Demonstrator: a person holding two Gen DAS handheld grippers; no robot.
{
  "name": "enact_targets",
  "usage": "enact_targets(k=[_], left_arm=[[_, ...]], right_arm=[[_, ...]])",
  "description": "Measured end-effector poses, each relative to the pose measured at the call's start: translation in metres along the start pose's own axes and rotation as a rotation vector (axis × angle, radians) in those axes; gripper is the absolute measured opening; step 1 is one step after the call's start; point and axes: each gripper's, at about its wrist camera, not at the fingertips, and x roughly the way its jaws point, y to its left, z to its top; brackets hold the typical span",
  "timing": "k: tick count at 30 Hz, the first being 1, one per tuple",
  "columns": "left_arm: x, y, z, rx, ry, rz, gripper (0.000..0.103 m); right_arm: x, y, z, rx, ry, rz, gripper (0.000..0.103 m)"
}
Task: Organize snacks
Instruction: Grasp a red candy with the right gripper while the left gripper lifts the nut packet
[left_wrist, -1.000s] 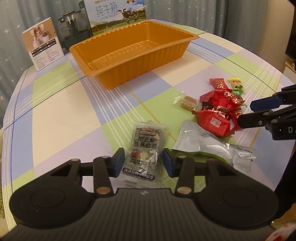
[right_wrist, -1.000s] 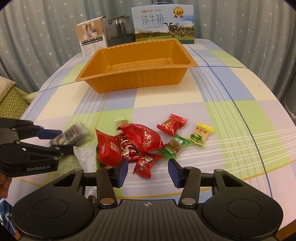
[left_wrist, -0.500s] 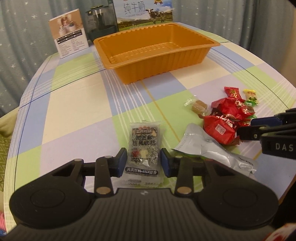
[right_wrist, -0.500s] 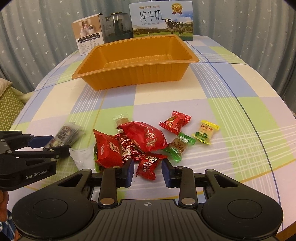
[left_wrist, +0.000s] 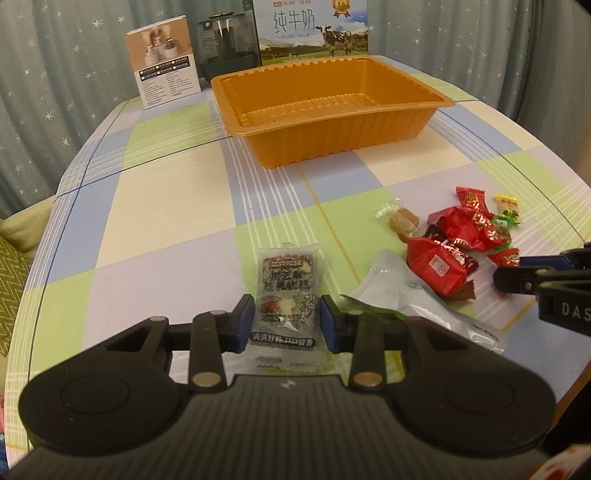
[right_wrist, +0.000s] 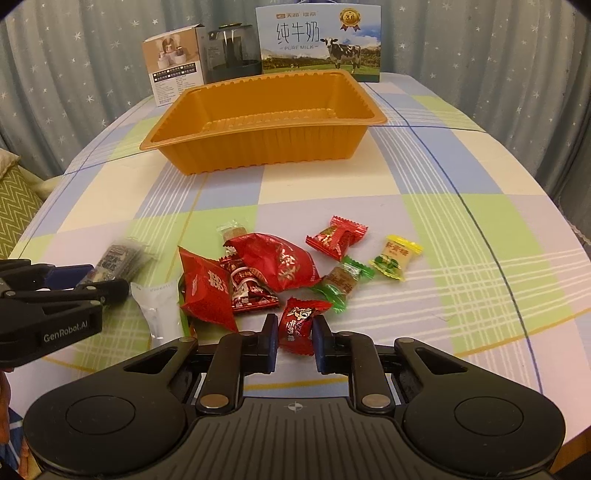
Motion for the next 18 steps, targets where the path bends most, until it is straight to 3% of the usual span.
enact_targets(k=[9, 18], left_arm=[[-0.016, 0.002, 0.011, -0.032, -0.040, 0.014, 0.034], [-0.026, -0.002, 0.054, -0.049, -0.112, -0.005, 0.034]], right_arm=[[-0.026, -0.004, 0.011, -0.003, -0.080, -0.006, 0.019], [-0.038, -0.010, 0.043, -0.010, -0.159, 0.009, 0.019]])
